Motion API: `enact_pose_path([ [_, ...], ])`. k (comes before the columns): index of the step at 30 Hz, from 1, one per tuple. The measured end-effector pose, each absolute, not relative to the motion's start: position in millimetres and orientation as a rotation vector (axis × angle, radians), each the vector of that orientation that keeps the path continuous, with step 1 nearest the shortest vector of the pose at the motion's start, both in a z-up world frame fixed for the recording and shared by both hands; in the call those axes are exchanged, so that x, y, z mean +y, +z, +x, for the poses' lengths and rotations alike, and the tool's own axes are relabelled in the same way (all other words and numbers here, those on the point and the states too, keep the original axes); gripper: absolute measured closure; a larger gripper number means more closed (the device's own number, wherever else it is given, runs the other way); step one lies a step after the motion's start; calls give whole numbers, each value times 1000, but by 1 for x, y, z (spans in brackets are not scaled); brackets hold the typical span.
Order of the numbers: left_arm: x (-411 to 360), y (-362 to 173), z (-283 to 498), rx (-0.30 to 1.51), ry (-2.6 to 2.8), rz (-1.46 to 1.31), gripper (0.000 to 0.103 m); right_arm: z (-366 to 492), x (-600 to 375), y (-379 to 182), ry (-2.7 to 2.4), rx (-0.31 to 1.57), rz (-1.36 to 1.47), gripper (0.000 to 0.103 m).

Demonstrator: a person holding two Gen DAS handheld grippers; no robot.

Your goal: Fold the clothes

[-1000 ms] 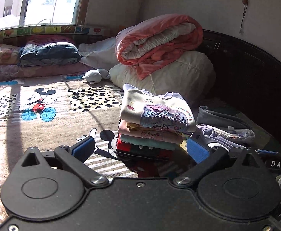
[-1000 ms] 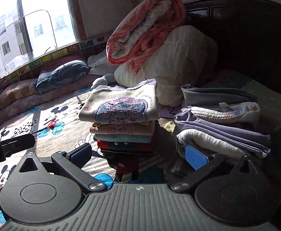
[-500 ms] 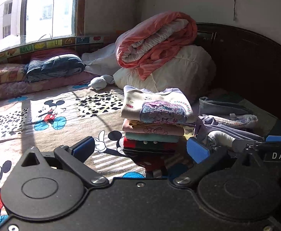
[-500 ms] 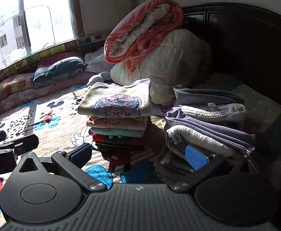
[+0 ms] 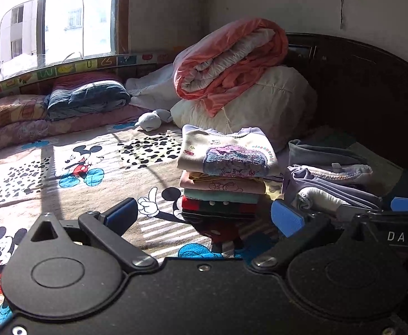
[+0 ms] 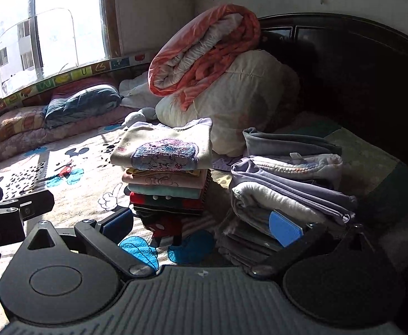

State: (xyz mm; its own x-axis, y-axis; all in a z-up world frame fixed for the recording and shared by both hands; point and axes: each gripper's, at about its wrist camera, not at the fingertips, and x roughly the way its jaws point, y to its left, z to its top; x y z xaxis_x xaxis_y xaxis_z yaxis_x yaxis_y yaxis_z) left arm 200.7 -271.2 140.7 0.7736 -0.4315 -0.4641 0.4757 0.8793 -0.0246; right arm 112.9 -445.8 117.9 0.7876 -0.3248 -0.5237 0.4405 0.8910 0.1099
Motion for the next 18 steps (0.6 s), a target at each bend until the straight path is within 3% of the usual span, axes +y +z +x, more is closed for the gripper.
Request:
enact_pose_path([
  [18,-265,142,186,468,-452,69,0,100,-436,116,-395,526,233,0],
])
